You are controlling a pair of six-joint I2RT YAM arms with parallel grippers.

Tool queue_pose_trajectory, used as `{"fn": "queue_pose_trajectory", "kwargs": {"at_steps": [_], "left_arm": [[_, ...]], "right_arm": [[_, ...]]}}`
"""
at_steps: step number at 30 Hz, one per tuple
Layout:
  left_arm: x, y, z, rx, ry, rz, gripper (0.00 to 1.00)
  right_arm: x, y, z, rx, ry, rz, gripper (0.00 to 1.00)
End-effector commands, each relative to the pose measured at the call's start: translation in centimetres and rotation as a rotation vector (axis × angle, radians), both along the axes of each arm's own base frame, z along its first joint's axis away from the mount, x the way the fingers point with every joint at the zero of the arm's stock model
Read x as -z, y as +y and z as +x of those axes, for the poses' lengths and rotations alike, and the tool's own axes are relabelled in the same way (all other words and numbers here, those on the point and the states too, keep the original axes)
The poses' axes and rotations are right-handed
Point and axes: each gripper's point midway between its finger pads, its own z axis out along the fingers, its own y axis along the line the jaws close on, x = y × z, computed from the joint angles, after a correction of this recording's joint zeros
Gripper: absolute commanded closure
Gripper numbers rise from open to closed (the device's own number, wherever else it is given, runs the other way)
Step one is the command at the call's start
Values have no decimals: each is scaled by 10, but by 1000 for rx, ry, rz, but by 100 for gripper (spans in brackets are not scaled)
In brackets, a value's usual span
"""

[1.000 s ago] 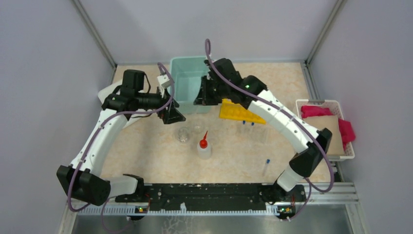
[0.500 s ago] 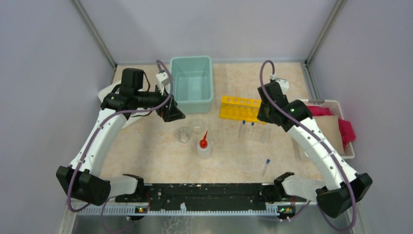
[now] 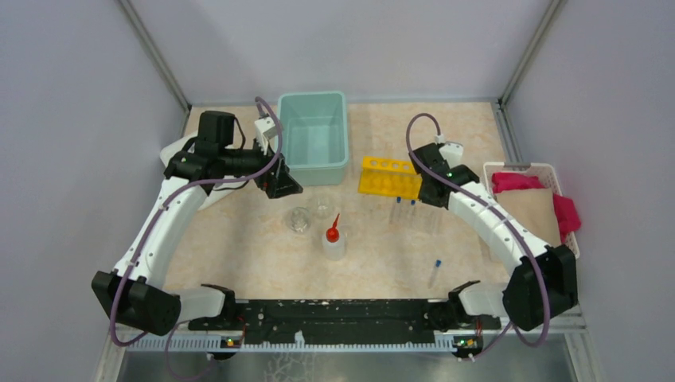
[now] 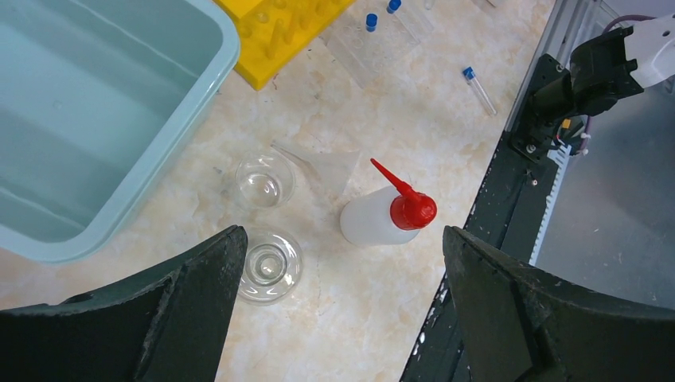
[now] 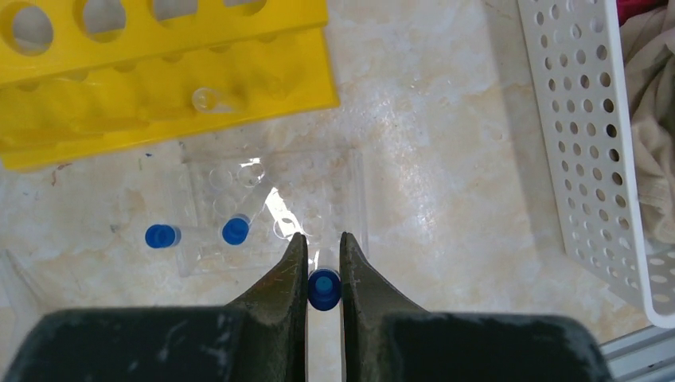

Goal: Organize the chemistry lab equipment

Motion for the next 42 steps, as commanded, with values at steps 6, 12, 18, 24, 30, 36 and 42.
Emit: {"fn": "queue_pose_trajectory", "kwargs": {"at_steps": [6,12,18,24,30,36,42], "left_arm": [[-9,2,4,-19,-27,5,1],[-9,3,5,-29,-30,9,1],[-13,5,7,-34,-40,12,1],[-15,4,8,-33,-44,10,1],[-15,5,8,-35,-45,10,1],[-15,5,9,-37,-46,11,1],[-15,6,10,-40,-53,14,1]], "right_arm": [[12,-5,37,67,-96,-23,100],[23,-4,42,65,-81,-37,100],[31,-7,42,72,-66,-50,100],[37,-8,39,76,-50,-54,100],[40,-10,36,79,-44,-60,100],[47,-10,35,78,-33,-59,100],[53,-7,35,74,-24,-50,100]]}}
